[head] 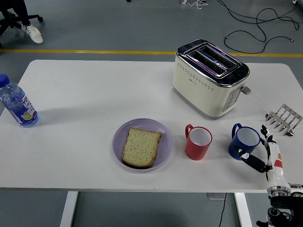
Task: Pick up the cup,pour liquid into bread,place the cup on the desk
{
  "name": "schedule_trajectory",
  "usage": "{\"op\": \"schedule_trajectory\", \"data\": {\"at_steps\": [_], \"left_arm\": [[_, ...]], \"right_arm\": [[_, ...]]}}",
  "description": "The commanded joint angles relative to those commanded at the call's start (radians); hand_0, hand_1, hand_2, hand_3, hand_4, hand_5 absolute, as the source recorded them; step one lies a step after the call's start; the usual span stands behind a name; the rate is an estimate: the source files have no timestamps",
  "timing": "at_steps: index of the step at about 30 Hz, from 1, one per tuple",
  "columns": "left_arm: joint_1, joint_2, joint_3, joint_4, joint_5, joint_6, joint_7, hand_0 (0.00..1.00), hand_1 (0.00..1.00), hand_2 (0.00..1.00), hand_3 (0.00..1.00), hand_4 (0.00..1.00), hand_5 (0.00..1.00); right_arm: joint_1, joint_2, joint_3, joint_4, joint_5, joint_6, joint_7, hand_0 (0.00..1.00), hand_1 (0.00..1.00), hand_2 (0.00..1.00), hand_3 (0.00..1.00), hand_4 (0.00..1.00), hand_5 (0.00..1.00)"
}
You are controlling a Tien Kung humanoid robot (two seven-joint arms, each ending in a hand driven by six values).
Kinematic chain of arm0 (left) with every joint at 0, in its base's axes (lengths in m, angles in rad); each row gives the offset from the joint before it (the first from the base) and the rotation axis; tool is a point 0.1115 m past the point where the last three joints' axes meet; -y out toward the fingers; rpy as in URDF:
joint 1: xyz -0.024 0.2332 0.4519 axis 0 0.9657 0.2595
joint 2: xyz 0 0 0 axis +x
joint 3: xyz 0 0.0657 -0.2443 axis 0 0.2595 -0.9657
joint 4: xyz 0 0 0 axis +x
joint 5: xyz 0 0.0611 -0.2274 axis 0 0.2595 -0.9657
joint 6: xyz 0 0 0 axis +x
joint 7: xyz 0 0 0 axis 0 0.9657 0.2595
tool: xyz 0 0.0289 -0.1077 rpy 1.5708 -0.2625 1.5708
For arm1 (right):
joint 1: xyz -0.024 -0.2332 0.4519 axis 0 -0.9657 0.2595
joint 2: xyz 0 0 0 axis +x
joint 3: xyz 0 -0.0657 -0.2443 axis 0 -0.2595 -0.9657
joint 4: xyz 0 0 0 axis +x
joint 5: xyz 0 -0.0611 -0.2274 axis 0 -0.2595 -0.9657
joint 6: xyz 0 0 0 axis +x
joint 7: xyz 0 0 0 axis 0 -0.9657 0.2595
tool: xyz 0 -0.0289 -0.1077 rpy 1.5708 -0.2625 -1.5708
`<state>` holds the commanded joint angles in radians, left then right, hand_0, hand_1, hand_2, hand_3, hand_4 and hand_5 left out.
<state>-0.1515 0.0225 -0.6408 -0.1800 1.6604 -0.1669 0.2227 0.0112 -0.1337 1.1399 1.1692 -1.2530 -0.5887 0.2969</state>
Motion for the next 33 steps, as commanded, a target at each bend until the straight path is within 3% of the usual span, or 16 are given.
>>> {"op": "schedule_trajectory", "data": {"at_steps": [33], "left_arm": [[-0.014,0.0,0.006,0.0,-0.017,0.001,-0.002,0.647,0.687,0.707,0.589,0.299,0.874]], "right_arm": [[0.095,0.034,-0.054,-0.121,0.101,-0.034,0.027,0.955,0.848,0.936,0.998,0.998,0.137]]}}
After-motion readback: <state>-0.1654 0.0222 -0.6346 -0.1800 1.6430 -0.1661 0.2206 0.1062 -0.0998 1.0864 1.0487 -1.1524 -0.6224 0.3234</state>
